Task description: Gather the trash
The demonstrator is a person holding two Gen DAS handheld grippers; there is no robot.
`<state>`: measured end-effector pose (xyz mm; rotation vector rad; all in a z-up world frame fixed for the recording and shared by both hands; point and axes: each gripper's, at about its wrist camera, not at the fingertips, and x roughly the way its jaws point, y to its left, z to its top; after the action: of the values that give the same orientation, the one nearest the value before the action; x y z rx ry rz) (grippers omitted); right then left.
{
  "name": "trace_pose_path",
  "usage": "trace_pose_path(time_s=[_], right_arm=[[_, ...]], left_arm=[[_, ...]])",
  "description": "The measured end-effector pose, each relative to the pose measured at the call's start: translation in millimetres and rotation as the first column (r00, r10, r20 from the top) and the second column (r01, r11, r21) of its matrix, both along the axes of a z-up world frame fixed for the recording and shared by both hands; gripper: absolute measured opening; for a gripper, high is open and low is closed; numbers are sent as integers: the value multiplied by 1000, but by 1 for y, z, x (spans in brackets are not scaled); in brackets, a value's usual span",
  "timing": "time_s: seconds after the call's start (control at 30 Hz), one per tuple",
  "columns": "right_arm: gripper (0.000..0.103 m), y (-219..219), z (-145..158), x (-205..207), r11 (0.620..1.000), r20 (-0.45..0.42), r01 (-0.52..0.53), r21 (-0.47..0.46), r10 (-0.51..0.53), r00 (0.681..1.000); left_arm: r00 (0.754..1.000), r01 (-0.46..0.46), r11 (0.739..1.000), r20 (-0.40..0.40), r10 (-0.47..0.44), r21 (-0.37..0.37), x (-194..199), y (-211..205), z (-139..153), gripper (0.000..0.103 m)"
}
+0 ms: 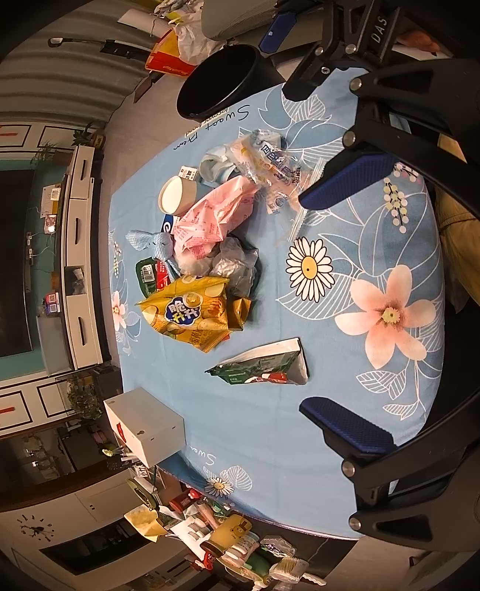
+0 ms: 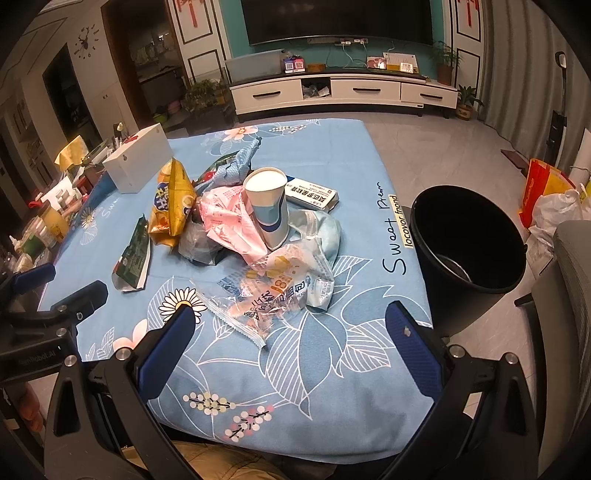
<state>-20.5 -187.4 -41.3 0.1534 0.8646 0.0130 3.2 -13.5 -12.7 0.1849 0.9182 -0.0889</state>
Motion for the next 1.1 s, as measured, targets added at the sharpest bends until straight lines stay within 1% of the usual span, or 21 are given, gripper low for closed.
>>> trace_pose_path(time_s=[0.03,0.1,0.17,0.2,0.27,0.37,0.43,0.53,0.6,0.7,0.77,0.83,0.87,0.9,0.93,0.97,1.0,1.03,1.07,1.1], right_arm=[[100,-1,-1,0,1000,1,1,4,-1,1000],[100,-8,-4,1,999,8,-10,41,9,1000],[100,-16,-7,2,995,17,-25,95,24,1000],[100,-23,-10,2,991,20,-27,132,25,999],[100,-39,-20,2,982,14,-8,190,5,1000],[100,-53,-33,4,972,-2,9,235,-9,1000],[100,-61,-44,6,968,-10,19,250,-17,1000],[100,-71,-58,10,959,-19,30,281,-25,999],[100,-76,-64,14,951,-22,31,309,-26,999],[100,-83,-72,21,946,-27,44,320,-37,999],[100,-88,-75,26,944,-32,53,326,-45,998],[100,-93,-78,31,942,-34,60,331,-52,998],[100,-95,-79,35,940,-35,64,335,-55,998],[100,-97,-80,37,940,-35,65,335,-57,998],[100,-99,-81,40,939,-35,67,336,-58,998],[100,-101,-81,43,939,-36,67,337,-58,998],[100,-103,-81,47,938,-33,64,342,-56,998],[100,-104,-81,51,935,-31,61,350,-53,998],[100,-106,-82,55,933,-32,61,355,-53,998],[100,-108,-82,60,930,-34,61,362,-52,998]], left_arm=[[1000,2,1000,-3,-2,-5,1,0,-1,101],[1000,18,999,-15,-18,-41,2,0,-3,101],[998,41,990,-39,-47,-135,5,4,-9,101],[997,44,981,-50,-55,-188,8,7,-12,101],[996,45,965,-68,-65,-259,13,12,-23,101],[990,62,958,-106,-95,-280,19,6,-43,101],[986,85,952,-112,-122,-293,21,0,-55,101],[980,143,945,-90,-176,-294,26,-15,-72,101],[970,198,935,-80,-230,-293,32,-30,-82,101],[954,268,927,-59,-293,-264,45,-50,-94,101],[942,306,917,-56,-330,-254,56,-64,-101,99],[930,339,908,-54,-362,-246,67,-75,-106,94],[925,351,903,-58,-376,-249,71,-79,-108,88],[919,360,899,-69,-388,-249,75,-82,-111,78],[912,370,896,-88,-401,-247,80,-87,-115,64],[907,376,892,-99,-410,-251,83,-89,-117,57],[901,383,888,-108,-420,-253,86,-91,-119,45],[892,397,882,-118,-436,-256,87,-94,-122,38],[886,406,877,-124,-447,-258,88,-94,-124,35],[876,418,868,-132,-463,-268,88,-96,-127,27]])
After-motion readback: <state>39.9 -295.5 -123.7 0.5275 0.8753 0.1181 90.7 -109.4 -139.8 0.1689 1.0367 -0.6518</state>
